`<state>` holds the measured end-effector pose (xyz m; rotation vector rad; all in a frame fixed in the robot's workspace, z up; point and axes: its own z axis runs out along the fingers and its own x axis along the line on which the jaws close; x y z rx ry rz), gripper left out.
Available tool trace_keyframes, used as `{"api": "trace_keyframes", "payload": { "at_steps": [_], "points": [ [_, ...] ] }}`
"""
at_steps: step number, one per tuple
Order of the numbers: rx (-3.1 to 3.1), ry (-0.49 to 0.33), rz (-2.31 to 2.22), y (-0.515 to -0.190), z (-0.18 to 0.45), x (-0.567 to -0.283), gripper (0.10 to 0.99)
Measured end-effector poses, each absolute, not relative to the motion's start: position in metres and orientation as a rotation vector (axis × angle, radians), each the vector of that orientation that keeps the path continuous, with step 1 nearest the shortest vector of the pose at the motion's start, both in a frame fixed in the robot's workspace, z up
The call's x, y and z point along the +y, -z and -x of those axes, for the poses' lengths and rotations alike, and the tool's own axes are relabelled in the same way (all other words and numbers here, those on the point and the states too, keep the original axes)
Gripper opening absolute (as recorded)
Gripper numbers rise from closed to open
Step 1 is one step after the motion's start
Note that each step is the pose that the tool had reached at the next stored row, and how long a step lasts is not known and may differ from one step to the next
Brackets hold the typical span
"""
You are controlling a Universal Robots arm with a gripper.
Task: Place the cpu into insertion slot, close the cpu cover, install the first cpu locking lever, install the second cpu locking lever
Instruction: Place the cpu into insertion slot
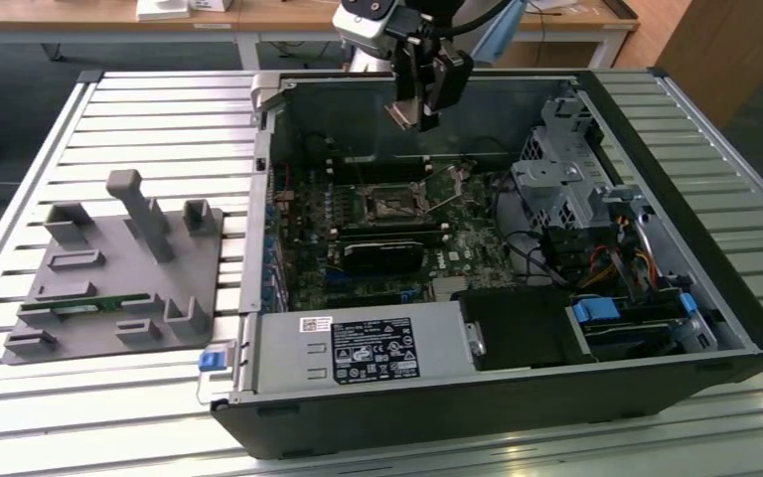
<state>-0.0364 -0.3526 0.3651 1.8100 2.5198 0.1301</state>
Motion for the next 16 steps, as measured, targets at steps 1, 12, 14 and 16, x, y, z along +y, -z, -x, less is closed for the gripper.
{"api": "trace_keyframes", "payload": {
  "at_steps": [1,12,14,16],
  "points": [
    [2.514,-0.130,-1.817,-0.3651,0.0364,-0.3526,0.541],
    [2.433,-0.127,-1.919,-0.3642,0.0364,-0.3526,0.541],
    [2.407,-0.126,-1.949,-0.3638,0.0364,-0.3526,0.541],
    [2.380,-0.124,-1.981,-0.3633,0.0364,-0.3526,0.541]
  ]
}}
